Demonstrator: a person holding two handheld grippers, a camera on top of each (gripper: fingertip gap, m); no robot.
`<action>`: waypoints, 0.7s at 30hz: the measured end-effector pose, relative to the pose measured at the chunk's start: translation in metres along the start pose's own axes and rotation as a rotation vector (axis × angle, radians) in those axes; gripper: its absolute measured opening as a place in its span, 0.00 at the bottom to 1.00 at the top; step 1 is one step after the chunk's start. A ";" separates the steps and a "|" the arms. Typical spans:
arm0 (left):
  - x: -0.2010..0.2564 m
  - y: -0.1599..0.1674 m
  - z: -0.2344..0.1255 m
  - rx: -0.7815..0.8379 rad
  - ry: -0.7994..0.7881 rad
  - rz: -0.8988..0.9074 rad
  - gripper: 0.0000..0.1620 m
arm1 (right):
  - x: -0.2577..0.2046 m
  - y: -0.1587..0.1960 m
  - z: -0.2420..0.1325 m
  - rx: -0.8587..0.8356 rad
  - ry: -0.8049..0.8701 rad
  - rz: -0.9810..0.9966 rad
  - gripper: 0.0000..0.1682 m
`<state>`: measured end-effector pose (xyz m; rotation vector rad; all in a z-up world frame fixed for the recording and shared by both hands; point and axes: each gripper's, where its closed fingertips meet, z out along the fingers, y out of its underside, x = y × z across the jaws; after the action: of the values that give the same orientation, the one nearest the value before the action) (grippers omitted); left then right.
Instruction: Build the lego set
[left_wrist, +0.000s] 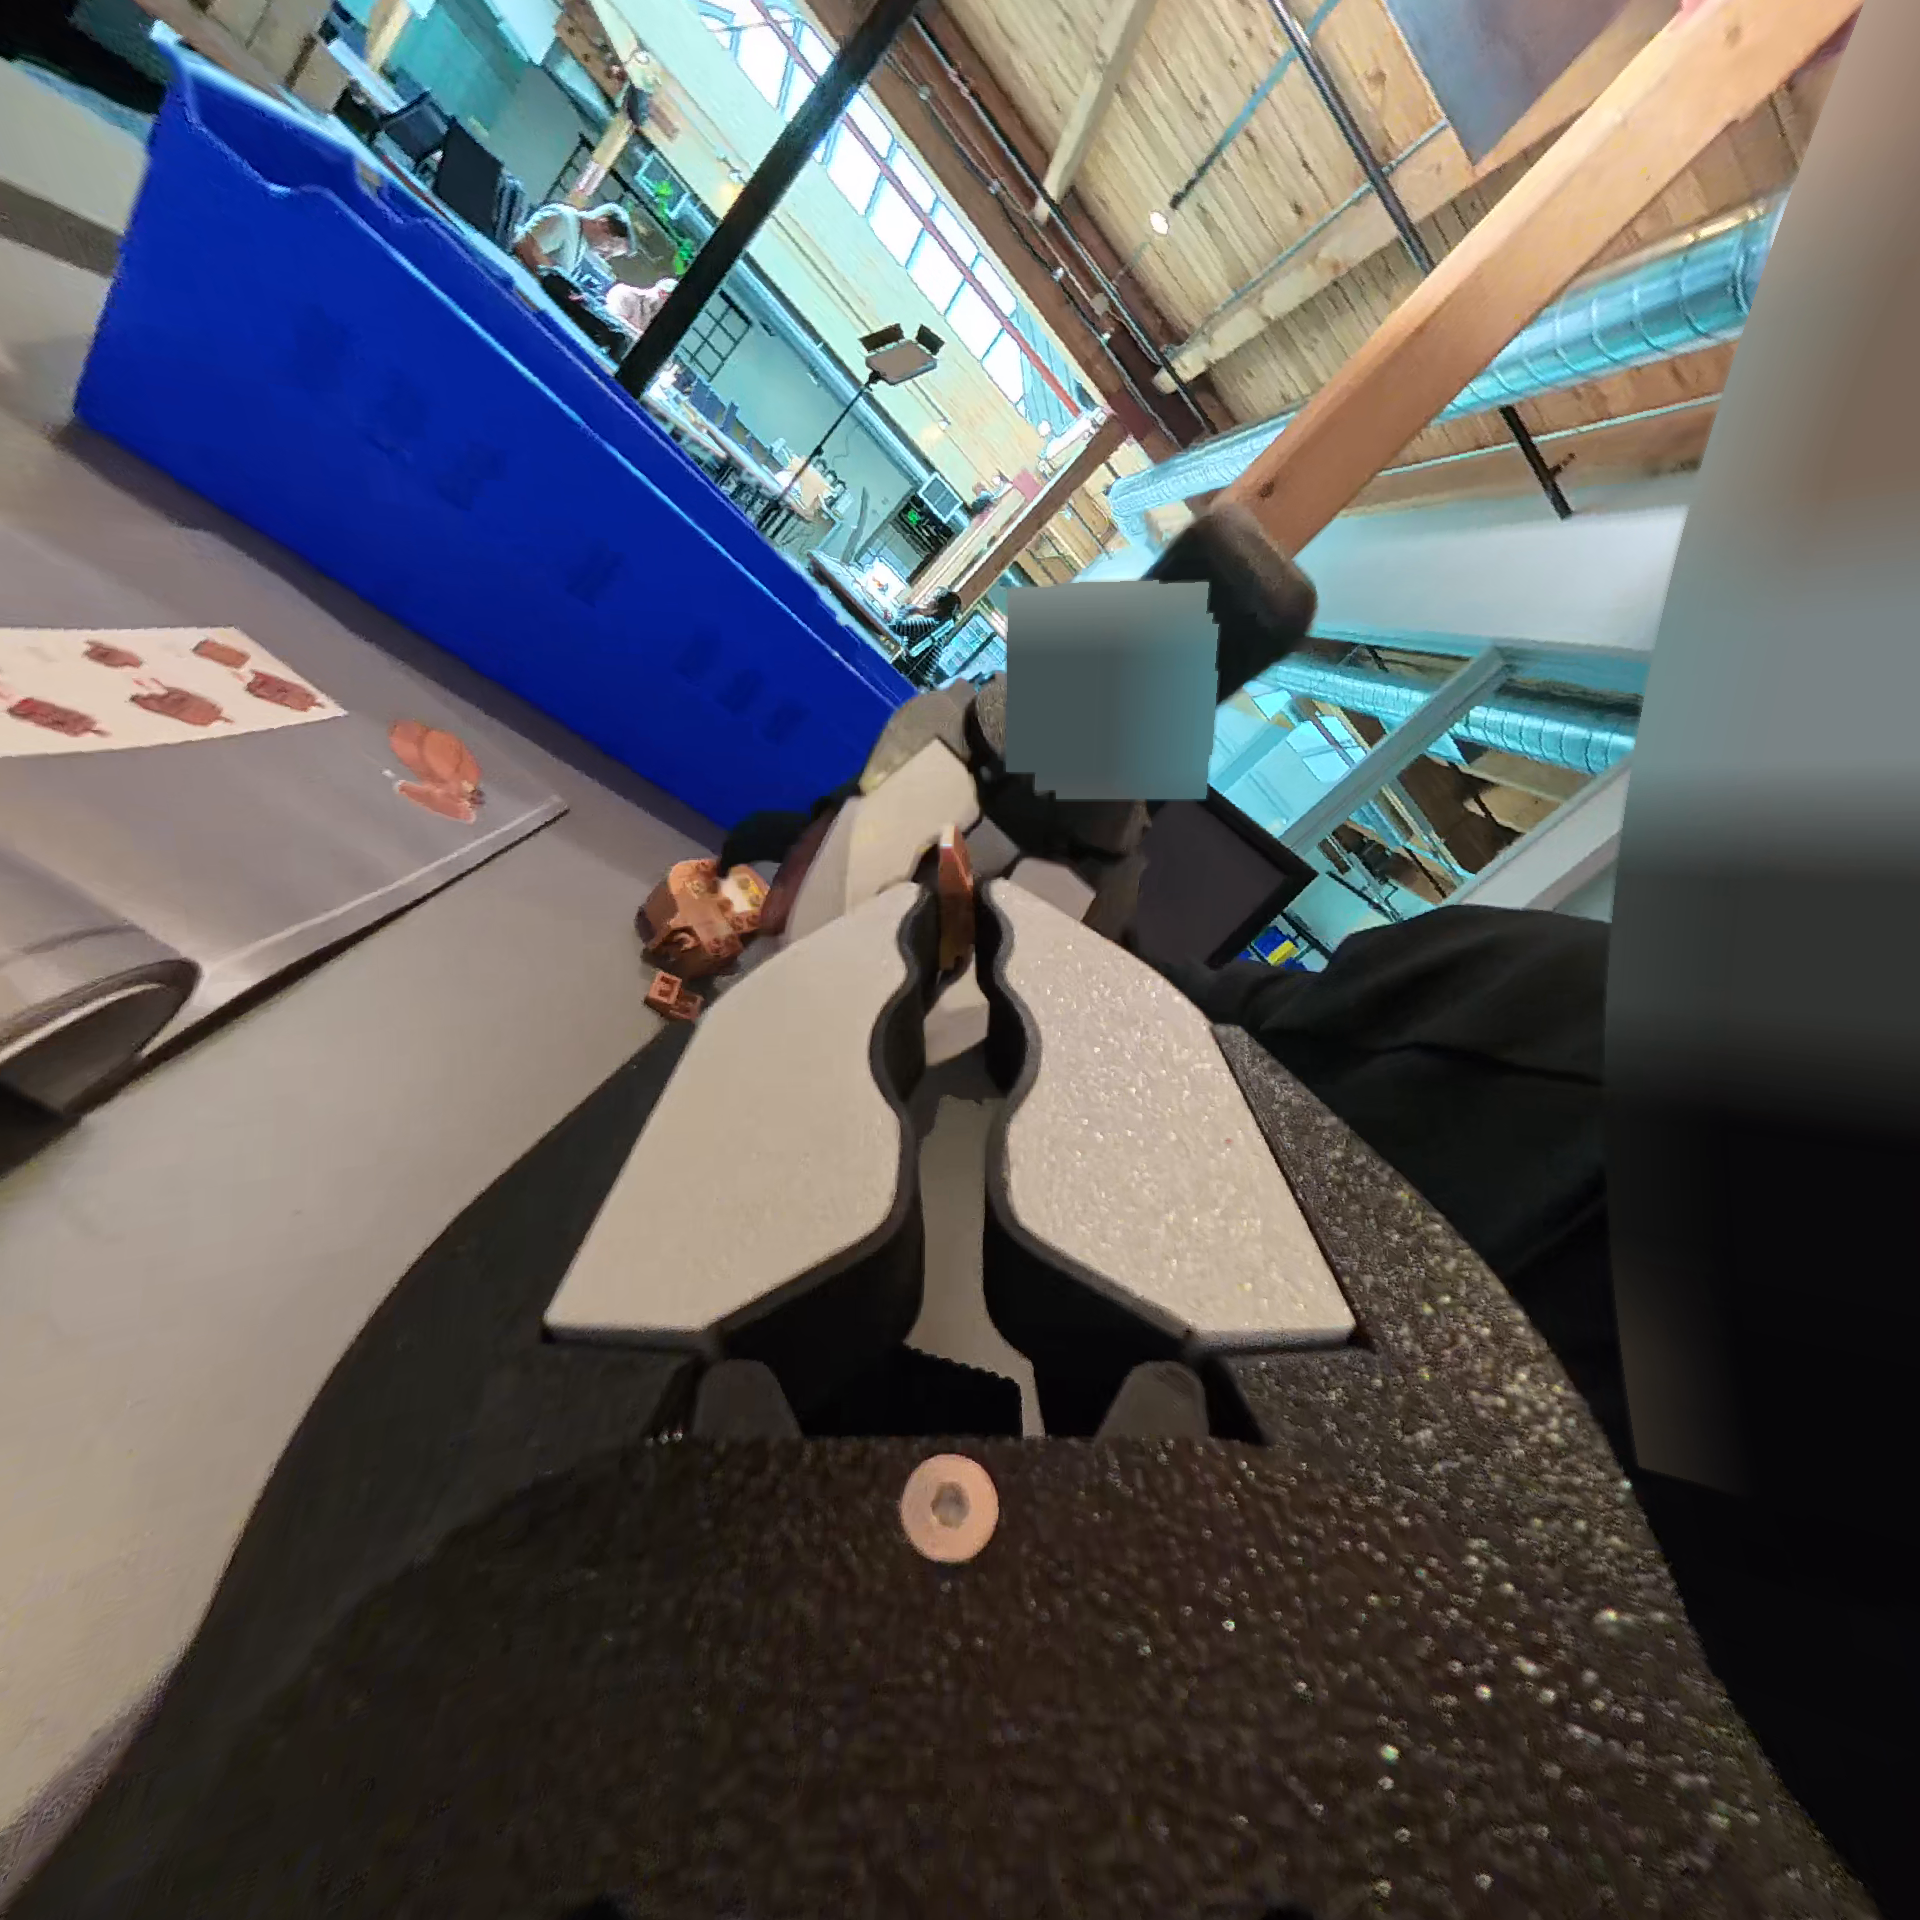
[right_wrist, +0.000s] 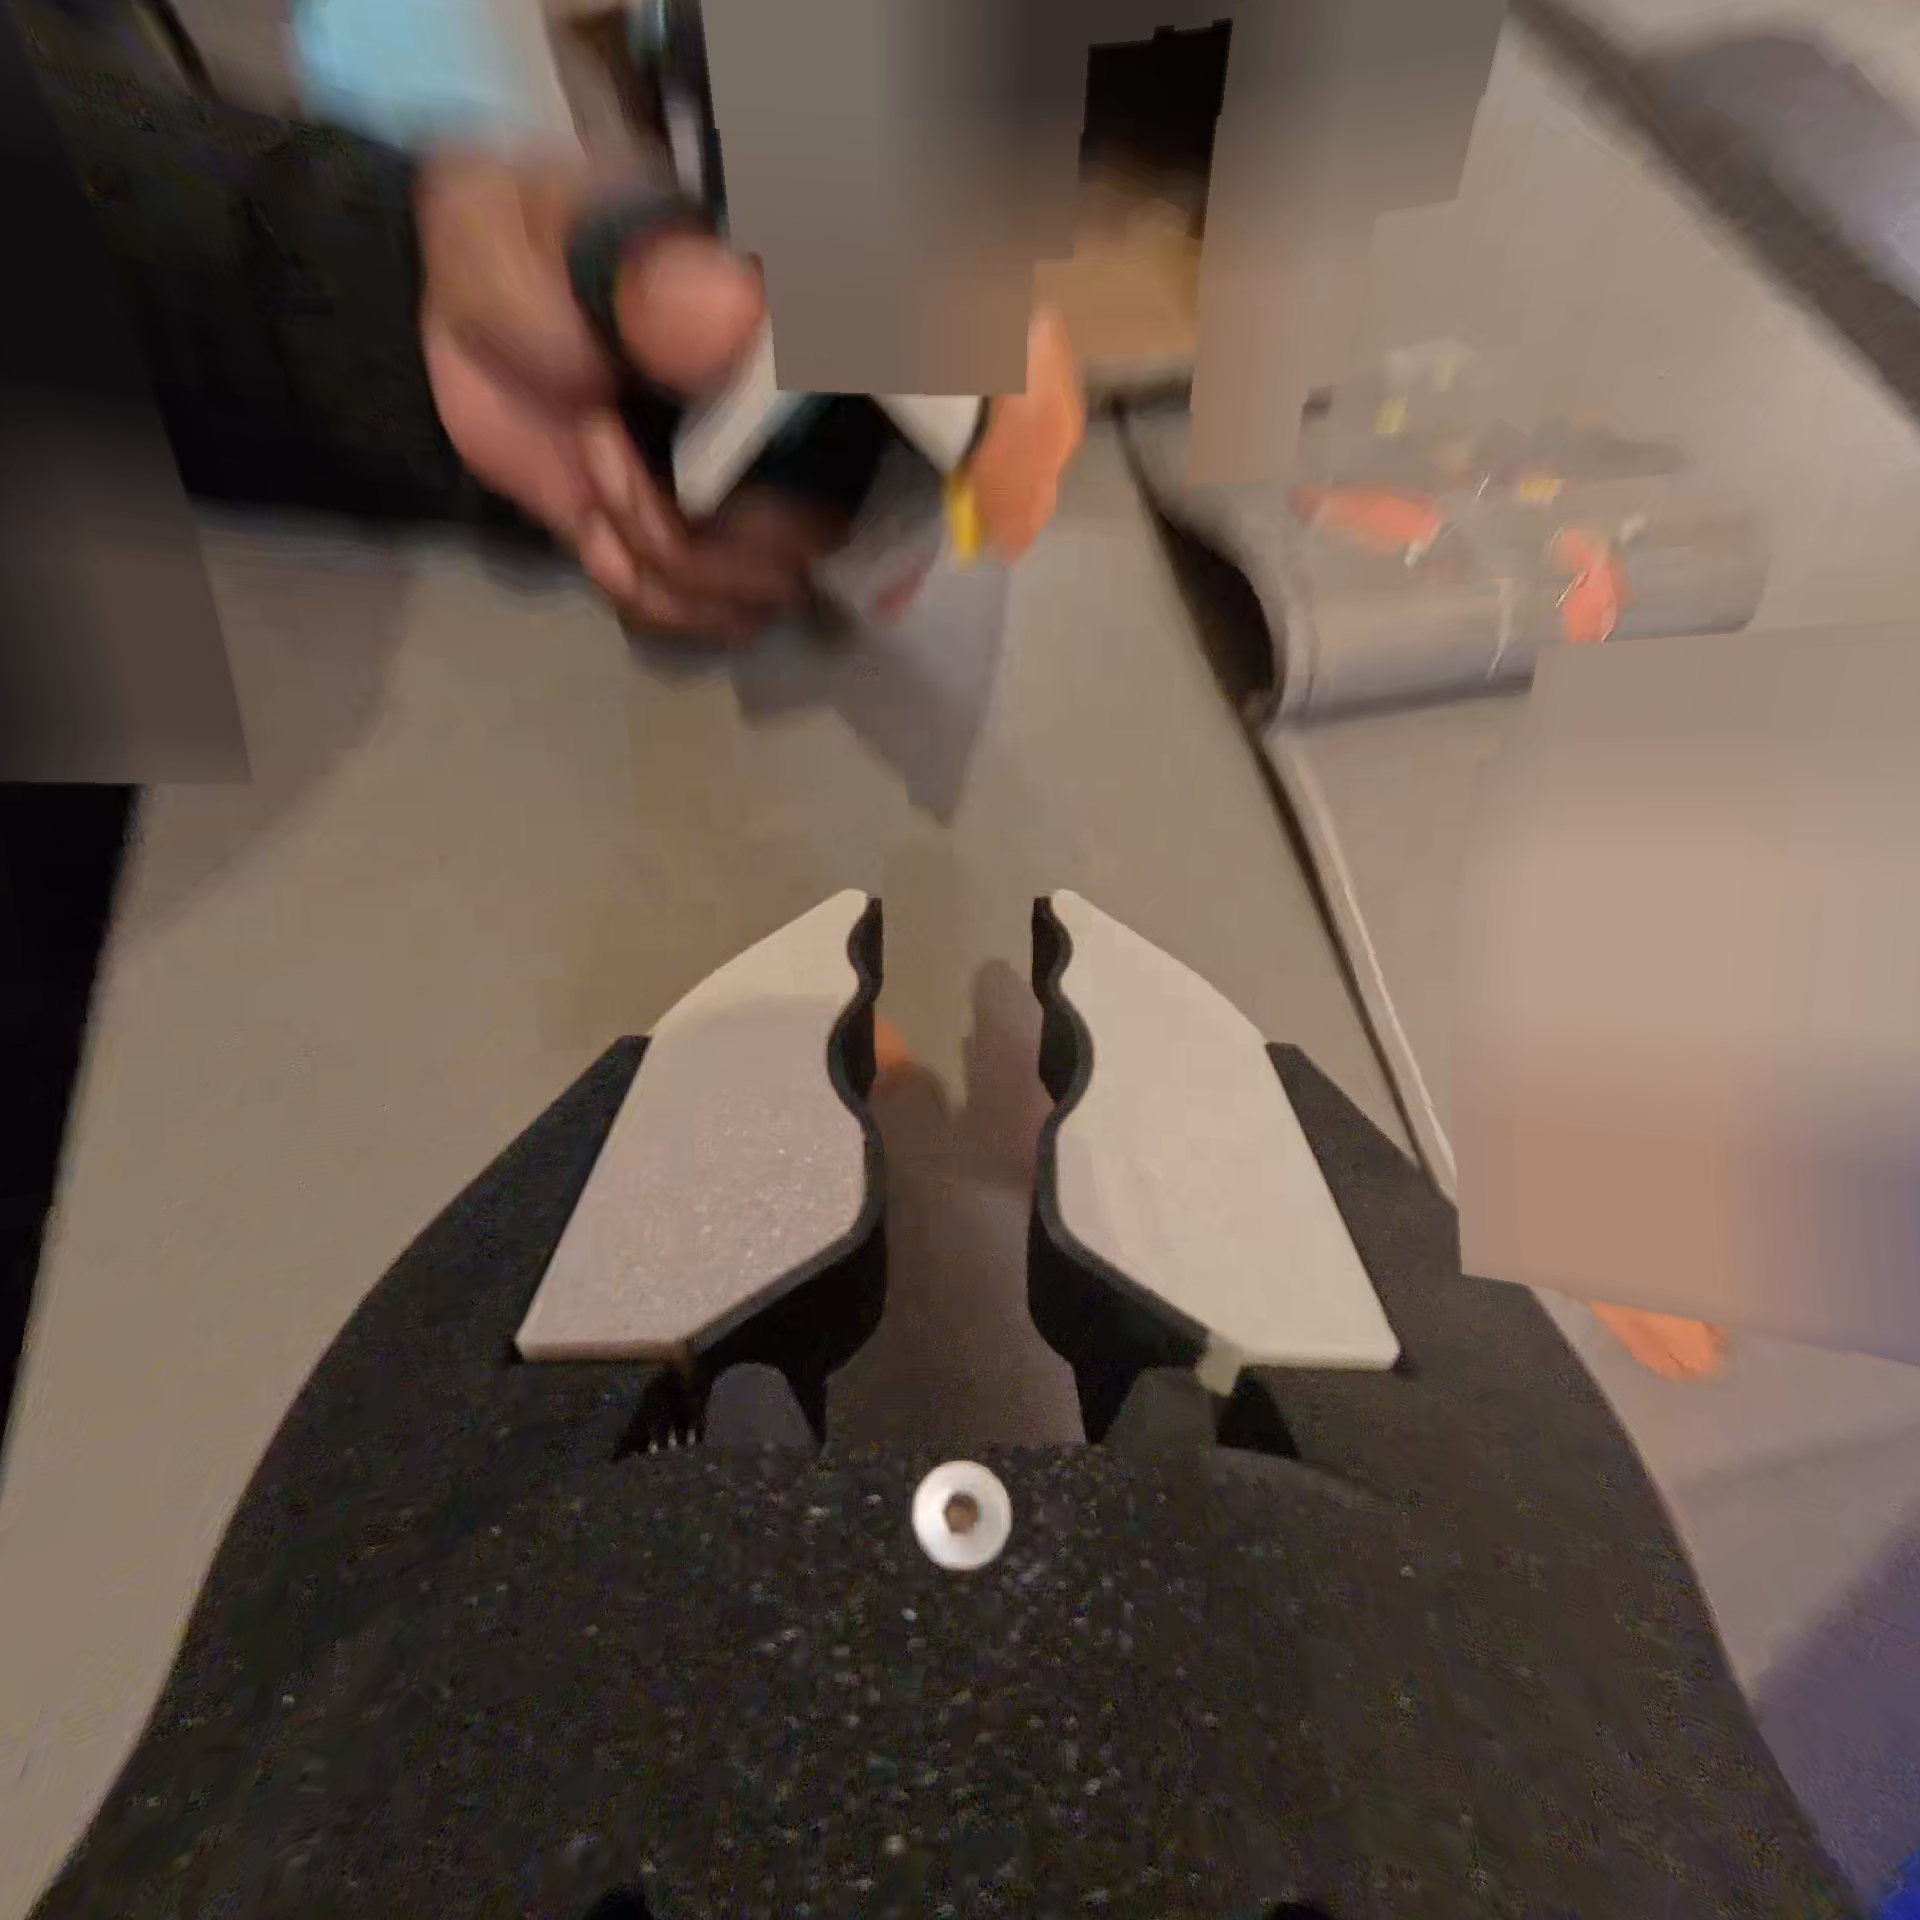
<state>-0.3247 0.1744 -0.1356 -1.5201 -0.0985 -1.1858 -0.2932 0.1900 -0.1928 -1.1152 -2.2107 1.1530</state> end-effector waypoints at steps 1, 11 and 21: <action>-0.002 0.000 0.000 -0.002 -0.010 -0.011 0.04 | -0.002 0.015 0.003 -0.097 -0.005 -0.032 0.16; -0.015 0.014 0.000 -0.068 -0.092 -0.103 0.03 | -0.018 0.050 0.023 -0.303 -0.062 -0.032 0.10; -0.021 0.017 0.001 -0.065 -0.125 -0.146 0.03 | -0.022 0.045 0.027 -0.288 -0.041 -0.038 0.08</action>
<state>-0.3230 0.1799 -0.1620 -1.6668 -0.2598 -1.2181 -0.2767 0.1739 -0.2446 -1.1616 -2.4765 0.8668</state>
